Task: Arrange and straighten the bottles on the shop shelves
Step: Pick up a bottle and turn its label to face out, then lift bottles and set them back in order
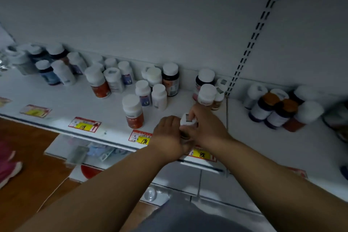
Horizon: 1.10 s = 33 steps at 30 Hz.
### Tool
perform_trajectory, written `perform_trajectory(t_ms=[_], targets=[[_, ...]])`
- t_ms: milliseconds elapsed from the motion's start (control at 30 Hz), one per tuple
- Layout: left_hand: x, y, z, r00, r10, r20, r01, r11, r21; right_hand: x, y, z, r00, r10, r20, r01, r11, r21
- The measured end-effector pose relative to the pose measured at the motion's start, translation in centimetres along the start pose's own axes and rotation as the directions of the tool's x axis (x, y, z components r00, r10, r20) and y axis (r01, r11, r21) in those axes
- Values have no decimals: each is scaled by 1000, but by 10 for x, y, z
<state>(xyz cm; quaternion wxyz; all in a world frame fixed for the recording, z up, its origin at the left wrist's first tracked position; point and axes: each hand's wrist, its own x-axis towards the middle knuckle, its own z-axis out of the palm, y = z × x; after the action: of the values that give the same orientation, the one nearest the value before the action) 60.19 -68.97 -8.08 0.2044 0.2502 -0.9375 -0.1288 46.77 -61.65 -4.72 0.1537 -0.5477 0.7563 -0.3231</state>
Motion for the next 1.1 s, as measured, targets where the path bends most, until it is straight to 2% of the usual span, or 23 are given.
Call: perform_trajectory(t_ms=[167,333,500,600,700,800,900,1100], targets=[[3,-14,4,996,90,12,-90,996,-24,-4,-9,2,996,82,-18,-83,995,-57],[0,-21,1,990,76,117,-70,996,-59,-15,-21,6,987,134,-87,-138,989,-43],[2,-22,-6,981,66,182,-49,994,-93,-19,-33,2,987,141,-81,-147,986,-82],[-5,-19,-22,998,27,55,-21,995,-100,-30,-40,-3,979,101,-179,-118,989,-85],[-11,-8,-47,992,58,-115,-71,991,-118,-48,-45,-16,941,53,-335,-92,991,-101],[-7,15,-70,972,156,-177,-172,982,-81,-67,-46,-44,904,31,-427,-88,989,-115],[-2,58,-79,953,260,-157,-274,959,-75,-97,-38,-78,870,45,-491,-123,984,-127],[-13,188,-35,921,371,-115,-386,909,-155,-195,6,-153,819,44,-572,-166,972,-163]])
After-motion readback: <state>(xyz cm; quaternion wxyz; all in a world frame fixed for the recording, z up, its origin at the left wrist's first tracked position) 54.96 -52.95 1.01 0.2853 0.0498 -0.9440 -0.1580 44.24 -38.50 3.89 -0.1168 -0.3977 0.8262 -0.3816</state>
